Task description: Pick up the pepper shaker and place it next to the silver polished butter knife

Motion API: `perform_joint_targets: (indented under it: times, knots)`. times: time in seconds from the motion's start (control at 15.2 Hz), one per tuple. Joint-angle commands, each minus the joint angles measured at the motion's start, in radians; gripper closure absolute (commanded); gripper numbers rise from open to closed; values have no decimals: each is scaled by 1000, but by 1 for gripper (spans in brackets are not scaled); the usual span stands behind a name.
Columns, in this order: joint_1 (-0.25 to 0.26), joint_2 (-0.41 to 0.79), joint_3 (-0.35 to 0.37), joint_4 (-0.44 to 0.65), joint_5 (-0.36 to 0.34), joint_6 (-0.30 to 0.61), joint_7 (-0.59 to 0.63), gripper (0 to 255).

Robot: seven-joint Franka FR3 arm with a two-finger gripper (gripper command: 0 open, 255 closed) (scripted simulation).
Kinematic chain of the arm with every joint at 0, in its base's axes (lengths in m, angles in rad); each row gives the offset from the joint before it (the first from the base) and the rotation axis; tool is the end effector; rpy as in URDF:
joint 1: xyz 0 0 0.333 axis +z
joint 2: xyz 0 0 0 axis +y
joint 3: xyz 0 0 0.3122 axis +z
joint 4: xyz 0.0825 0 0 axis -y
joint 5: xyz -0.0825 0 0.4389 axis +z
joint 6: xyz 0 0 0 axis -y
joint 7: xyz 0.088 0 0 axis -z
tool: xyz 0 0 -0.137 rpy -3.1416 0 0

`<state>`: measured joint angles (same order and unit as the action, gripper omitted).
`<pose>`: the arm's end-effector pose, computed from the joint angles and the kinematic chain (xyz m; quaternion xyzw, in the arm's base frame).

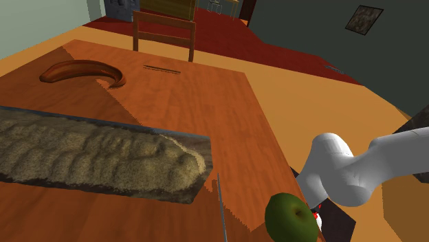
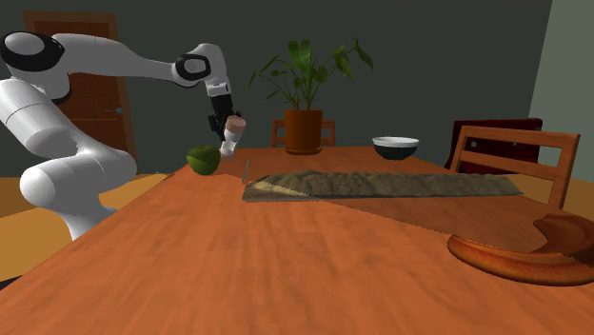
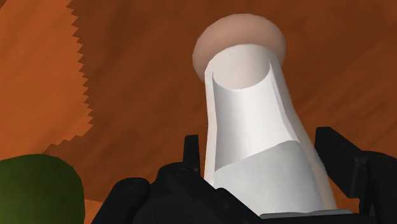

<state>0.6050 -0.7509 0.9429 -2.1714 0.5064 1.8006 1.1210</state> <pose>-0.0933 0.4978 0.5043 -0.9899 -0.1147 -0.0622 0.0559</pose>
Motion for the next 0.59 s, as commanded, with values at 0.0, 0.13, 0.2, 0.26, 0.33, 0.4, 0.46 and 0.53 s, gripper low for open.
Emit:
perform_joint_targets:
  times: [0.0, 0.13, 0.2, 0.26, 0.33, 0.4, 0.46, 0.53]
  knots:
    - [2, 0, 13, -26, 8, 21, -3, 255]
    - [5, 0, 25, -50, 17, 45, -4, 255]
    - [6, 0, 32, -61, 21, 58, -4, 255]
    - [6, 0, 38, -73, 25, 70, -5, 255]
    - [7, 0, 45, -84, 29, 82, -5, 255]
    - [8, 1, 52, -95, 33, 95, -6, 255]
    - [8, 2, 59, -106, 38, 108, -6, 255]
    - [8, 2, 59, -106, 37, 108, -6, 255]
